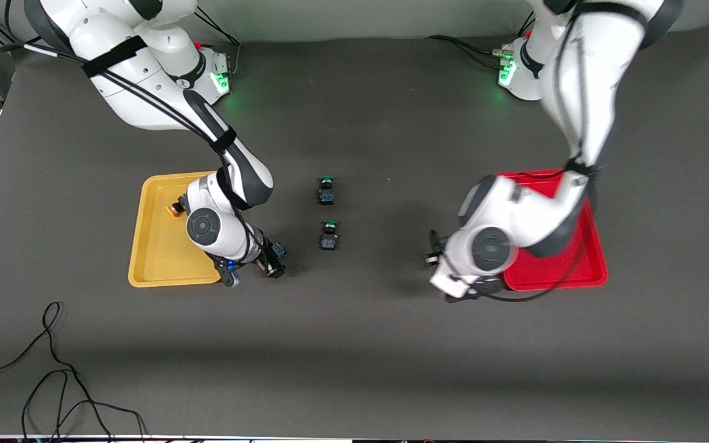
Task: Place red and yellow buttons in trays
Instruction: 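Grasp the second yellow button with the right gripper while the left grasps red, then lower the yellow button into the yellow tray while the left gripper lowers red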
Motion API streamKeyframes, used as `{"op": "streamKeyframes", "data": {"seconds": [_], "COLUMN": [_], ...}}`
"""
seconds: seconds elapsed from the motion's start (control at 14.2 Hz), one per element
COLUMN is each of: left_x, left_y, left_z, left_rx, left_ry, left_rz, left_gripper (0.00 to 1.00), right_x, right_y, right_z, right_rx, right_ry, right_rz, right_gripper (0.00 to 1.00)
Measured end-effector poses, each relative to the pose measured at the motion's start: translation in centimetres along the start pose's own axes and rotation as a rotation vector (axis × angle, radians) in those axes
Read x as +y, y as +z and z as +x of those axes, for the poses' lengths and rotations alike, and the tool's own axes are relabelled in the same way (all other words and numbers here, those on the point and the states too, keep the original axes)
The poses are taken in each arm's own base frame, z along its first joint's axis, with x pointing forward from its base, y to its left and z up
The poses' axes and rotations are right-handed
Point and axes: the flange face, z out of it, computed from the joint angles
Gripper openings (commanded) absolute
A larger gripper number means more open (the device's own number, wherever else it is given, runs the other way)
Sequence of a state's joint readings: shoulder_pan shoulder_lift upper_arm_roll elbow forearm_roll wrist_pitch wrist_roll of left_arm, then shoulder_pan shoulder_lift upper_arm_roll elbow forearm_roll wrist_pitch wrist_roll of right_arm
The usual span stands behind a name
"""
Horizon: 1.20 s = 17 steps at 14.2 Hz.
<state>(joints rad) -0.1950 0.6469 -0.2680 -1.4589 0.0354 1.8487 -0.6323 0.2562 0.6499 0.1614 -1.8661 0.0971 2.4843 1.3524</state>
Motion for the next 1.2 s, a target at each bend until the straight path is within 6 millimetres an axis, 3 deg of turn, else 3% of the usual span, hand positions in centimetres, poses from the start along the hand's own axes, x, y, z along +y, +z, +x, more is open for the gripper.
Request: {"op": "streamKeyframes", "data": {"seconds": [0.14, 0.28, 0.49, 0.63, 0.7, 0.77, 0.92, 1.06, 1.2], "left_x": [-5.7, -12.1, -22.5, -27.9, -29.4, -30.1, -30.1, -29.7, -30.0], "left_y": [-3.0, -3.7, -0.7, 3.0, 5.4, 7.3, 10.4, 11.1, 8.6], "left_z": [0.4, 1.7, 4.3, 5.5, 5.7, 5.6, 5.3, 5.3, 5.4], "left_rx": [-0.063, -0.105, -0.132, -0.093, -0.069, -0.05, -0.035, -0.039, -0.062], "left_ry": [0.063, 0.132, 0.251, 0.304, 0.323, 0.337, 0.364, 0.395, 0.421], "left_rz": [0.021, 0.016, 0.011, 0.013, 0.024, 0.03, 0.04, 0.056, 0.07], "left_gripper": [0.0, 0.0, 0.0, 0.0, 0.01, 0.15, 1.0, 1.0, 1.0], "right_x": [0.0, -0.1, -0.4, -0.5, -0.2, 0.4, 2.6, 6.0, 9.8], "right_y": [-0.1, -0.2, -1.9, -5.7, -8.5, -11.3, -16.5, -18.7, -17.0], "right_z": [0.0, 0.0, -0.1, 0.0, 0.6, 1.5, 5.0, 9.7, 13.3], "right_rx": [0.001, 0.002, 0.006, 0.01, 0.012, 0.013, 0.016, 0.024, 0.033], "right_ry": [0.0, 0.0, -0.004, -0.012, -0.03, -0.056, -0.117, -0.182, -0.232], "right_rz": [0.003, 0.009, 0.019, 0.005, -0.013, -0.032, -0.069, -0.092, -0.097], "right_gripper": [0.23, 0.23, 0.23, 0.23, 0.23, 0.23, 0.23, 0.23, 0.23]}}
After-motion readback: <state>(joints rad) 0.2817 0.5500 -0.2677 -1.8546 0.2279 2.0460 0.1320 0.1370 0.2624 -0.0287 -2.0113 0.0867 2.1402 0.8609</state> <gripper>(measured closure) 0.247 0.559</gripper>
